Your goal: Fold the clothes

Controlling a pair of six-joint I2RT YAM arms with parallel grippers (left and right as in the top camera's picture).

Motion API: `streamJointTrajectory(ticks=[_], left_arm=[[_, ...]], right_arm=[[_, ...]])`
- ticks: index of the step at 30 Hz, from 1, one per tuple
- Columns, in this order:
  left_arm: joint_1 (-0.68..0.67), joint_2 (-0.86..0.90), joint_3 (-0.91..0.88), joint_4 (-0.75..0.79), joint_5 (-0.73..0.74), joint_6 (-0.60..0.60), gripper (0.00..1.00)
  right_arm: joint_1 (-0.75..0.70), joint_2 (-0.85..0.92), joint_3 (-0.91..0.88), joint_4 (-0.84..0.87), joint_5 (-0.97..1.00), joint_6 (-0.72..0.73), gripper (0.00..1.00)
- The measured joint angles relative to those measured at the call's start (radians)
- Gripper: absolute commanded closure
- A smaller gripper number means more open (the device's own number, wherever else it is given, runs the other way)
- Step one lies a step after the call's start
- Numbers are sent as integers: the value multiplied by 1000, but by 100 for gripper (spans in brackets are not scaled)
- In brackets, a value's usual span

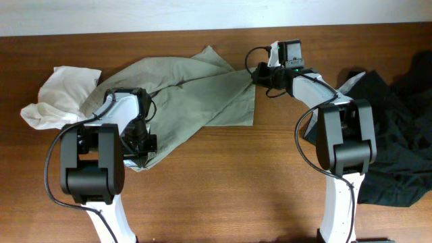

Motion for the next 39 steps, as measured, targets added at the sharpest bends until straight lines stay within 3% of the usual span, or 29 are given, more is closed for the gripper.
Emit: streamJointTrajectory(ticks=[3,5,8,12,17,24,26,29,33,36,38,39], left_arm=[[0,-5,38,14,15,1,100],[2,-18,198,-39,55,26,100],[3,-42,604,-169,94,94,100],[47,-90,1218,-207,130,115,100],[106,-107,1562,-240,204,67,100],[108,-110,1566,-201,244,55,100],[105,-85,1525,-89,248,54,100],[87,46,1456,216,254,51,100],[75,182,1418,549,306,15,100],[66,156,1435,512,341,13,100],[67,146,1442,367,349,32,100],[67,146,1445,216,348,54,100]], right_arm=[[-18,-3,48,-139,3,-31,96],[-72,-61,185,-392,13,-91,96],[-145,-237,487,-681,60,-167,96],[-165,-422,809,-974,142,-251,96],[-143,-442,1061,-1251,217,-282,96],[-143,-423,1109,-1249,250,-329,96],[-140,-292,1110,-1155,250,-330,96],[-139,-131,1094,-907,270,-316,96],[-175,-136,1115,-717,269,-195,96],[-206,-177,1150,-822,241,-187,96],[-208,-196,1155,-956,237,-211,96],[-208,-198,1150,-1054,237,-223,96]])
